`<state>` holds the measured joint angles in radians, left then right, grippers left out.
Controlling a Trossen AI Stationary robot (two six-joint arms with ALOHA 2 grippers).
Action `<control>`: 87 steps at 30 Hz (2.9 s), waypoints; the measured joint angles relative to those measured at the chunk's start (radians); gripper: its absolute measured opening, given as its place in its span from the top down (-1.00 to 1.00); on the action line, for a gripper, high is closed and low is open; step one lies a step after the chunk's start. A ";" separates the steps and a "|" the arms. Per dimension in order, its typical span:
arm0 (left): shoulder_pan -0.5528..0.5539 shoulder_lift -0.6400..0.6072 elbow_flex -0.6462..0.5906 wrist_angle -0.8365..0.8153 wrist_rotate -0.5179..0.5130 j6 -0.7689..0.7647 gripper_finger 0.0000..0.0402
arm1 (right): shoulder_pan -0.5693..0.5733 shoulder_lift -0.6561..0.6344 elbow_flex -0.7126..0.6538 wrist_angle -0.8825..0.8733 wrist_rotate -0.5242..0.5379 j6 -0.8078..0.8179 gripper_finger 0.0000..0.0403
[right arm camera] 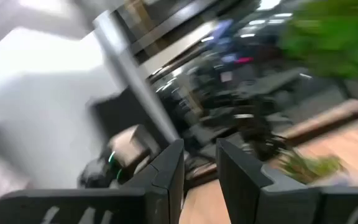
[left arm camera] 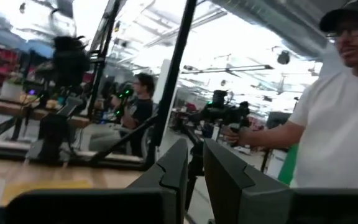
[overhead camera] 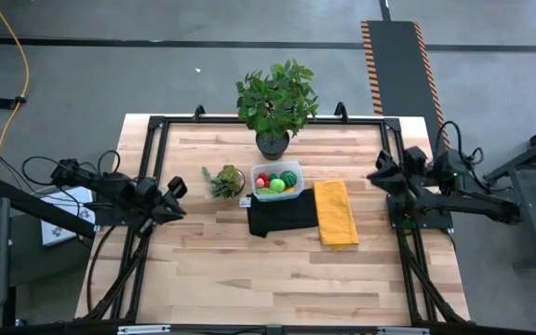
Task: Pick and placing Produce into tupperware
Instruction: Return to Home Position
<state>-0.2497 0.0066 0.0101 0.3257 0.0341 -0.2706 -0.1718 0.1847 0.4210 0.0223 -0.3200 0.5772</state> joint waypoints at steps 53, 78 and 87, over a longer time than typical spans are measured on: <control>0.001 0.000 -0.001 -0.233 -0.027 -0.048 0.79 | -0.110 0.009 -0.411 0.251 0.081 -0.255 0.58; 0.001 0.003 -0.002 -0.299 -0.103 0.123 0.79 | -0.227 0.010 -0.411 0.036 -0.032 -0.257 0.58; 0.001 0.005 -0.002 -0.301 -0.095 0.162 0.79 | -0.227 0.010 -0.411 0.034 -0.031 -0.144 0.58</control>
<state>-0.2489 0.0116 0.0086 0.0250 -0.0605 -0.1084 -0.3988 0.1951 0.0097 0.0562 -0.3511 0.4332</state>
